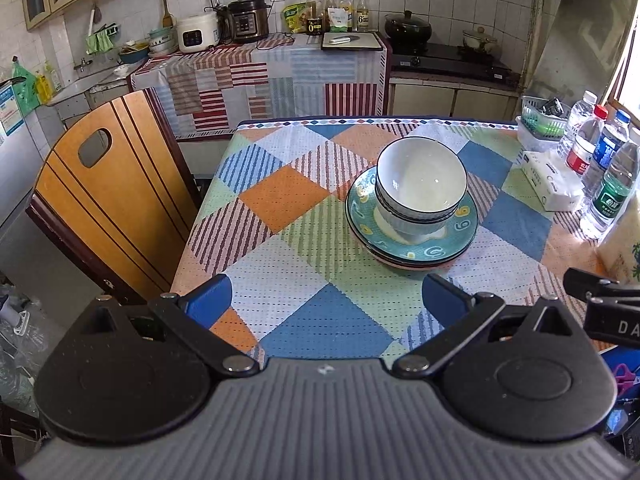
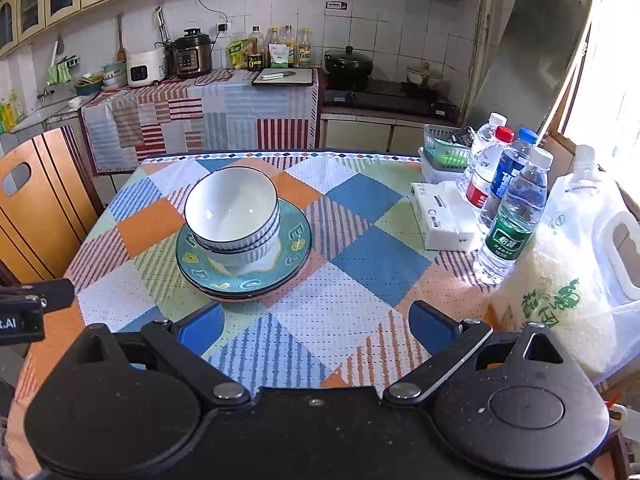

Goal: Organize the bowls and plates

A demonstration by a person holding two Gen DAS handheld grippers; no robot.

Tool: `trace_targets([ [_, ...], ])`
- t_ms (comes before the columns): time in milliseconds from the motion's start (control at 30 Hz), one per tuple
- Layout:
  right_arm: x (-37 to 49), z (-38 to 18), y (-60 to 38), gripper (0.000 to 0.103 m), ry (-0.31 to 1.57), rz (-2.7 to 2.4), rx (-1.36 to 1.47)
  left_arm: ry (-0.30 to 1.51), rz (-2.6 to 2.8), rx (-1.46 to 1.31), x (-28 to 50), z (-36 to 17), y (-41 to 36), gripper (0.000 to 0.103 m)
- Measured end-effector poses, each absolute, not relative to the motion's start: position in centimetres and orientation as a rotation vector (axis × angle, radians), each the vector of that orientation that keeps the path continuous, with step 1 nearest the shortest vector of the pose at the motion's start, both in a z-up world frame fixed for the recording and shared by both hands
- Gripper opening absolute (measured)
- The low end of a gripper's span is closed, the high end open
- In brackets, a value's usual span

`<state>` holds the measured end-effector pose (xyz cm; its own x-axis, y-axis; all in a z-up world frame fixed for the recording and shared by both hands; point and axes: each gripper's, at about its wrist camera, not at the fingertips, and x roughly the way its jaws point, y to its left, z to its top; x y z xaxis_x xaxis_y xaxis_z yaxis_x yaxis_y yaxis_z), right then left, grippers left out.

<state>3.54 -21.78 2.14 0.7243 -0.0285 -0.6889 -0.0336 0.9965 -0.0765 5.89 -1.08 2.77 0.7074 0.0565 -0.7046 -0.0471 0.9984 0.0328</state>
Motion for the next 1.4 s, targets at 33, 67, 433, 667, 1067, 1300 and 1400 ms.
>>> trace_targets([
  [33, 3.42, 2.13, -21.84, 0.1, 0.763, -0.002, -0.093, 0.784, 0.058, 0.015, 5.84, 2.75, -1.05, 0.103],
  [67, 3.29, 2.2, -21.95, 0.1, 0.763, -0.008, -0.094, 0.784, 0.059, 0.016, 5.79, 2.73, -1.02, 0.103],
  [433, 2.55, 2.77, -21.95, 0.1, 0.743, -0.003, -0.093, 0.791, 0.071, 0.055, 5.55, 2.08, -0.84, 0.103],
  [667, 2.47, 2.64, -21.72, 0.1, 0.743, 0.003, -0.097, 0.781, 0.065, 0.057, 5.33, 2.15, -1.17, 0.103],
  [1067, 2.48, 2.45, -21.8, 0.1, 0.745, 0.007, -0.1, 0.797, 0.067, 0.048, 5.38, 1.97, -0.96, 0.103],
  [1300, 2.48, 2.37, -21.85, 0.1, 0.747, 0.005, -0.099, 0.799, 0.056, 0.035, 5.39, 1.9, -0.84, 0.103],
  [1400, 2.53, 2.3, -21.91, 0.1, 0.749, 0.002, -0.099, 0.798, 0.053, 0.034, 5.4, 1.86, -0.79, 0.103],
])
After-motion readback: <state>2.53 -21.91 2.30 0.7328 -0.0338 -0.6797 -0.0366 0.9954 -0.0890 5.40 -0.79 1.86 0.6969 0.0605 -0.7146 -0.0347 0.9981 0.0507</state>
